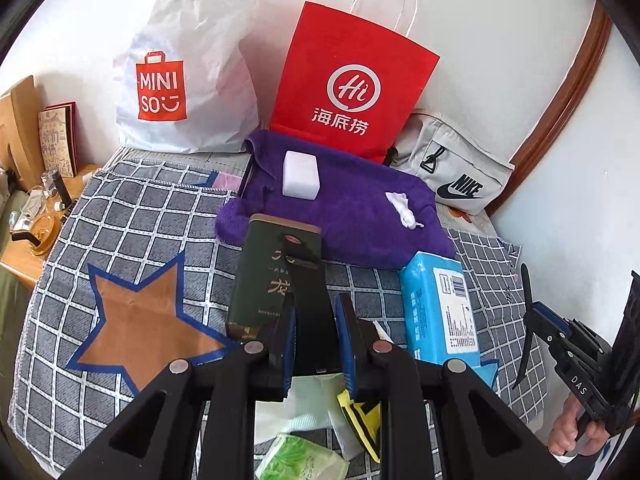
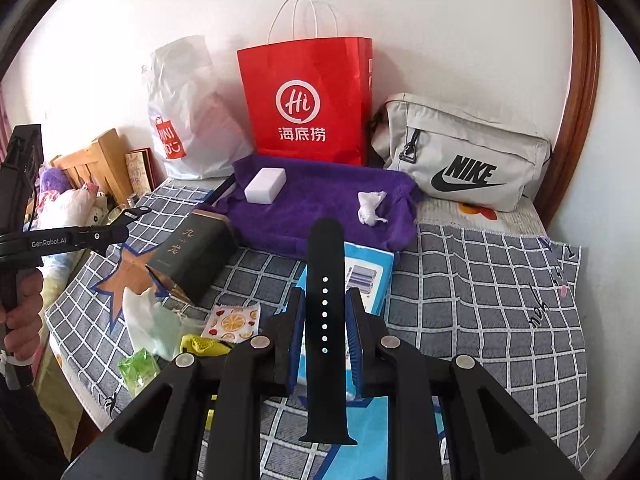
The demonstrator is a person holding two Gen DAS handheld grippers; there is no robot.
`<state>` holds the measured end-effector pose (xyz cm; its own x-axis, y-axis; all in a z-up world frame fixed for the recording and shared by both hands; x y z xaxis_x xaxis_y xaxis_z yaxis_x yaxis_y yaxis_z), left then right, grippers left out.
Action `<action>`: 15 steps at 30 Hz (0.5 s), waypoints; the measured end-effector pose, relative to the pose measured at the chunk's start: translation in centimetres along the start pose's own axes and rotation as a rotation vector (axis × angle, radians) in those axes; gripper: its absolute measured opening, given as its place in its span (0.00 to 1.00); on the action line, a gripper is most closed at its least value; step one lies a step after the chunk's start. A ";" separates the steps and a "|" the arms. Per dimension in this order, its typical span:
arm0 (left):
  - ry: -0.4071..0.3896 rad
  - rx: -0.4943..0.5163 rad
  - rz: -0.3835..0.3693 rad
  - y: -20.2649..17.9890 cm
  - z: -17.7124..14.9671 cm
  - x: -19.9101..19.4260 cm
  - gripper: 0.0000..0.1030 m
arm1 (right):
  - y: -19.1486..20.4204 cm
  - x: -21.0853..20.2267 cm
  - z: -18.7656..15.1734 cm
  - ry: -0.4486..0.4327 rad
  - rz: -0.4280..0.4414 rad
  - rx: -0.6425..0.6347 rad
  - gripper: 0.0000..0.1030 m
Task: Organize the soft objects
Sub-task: 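Lift both black strap halves and carry them over the purple towel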
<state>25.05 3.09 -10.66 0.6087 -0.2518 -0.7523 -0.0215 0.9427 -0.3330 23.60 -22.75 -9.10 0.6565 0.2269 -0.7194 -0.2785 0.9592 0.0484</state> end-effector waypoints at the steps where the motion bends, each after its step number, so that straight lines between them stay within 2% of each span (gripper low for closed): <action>1: 0.006 0.000 0.003 0.0 0.2 0.4 0.18 | -0.1 0.3 0.2 0.001 -0.001 -0.002 0.20; 15: 0.040 0.005 0.013 0.2 2.3 4.1 0.18 | -1.4 4.3 2.0 0.025 -0.002 0.009 0.20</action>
<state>29.41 2.73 -12.51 0.5764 -0.2483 -0.7785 -0.0246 0.9470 -0.3203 28.19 -22.83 -10.85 0.6391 0.2209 -0.7367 -0.2705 0.9612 0.0535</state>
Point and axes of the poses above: each gripper's, at about its wrist camera, not at the fingertips, and x roughly the way its jaws point, y to its left, z to its top, the point moved 6 cm from there along x, roughly the way its jaws point, and after that the axes turned 4 degrees about -x, right-handed, at the moved point
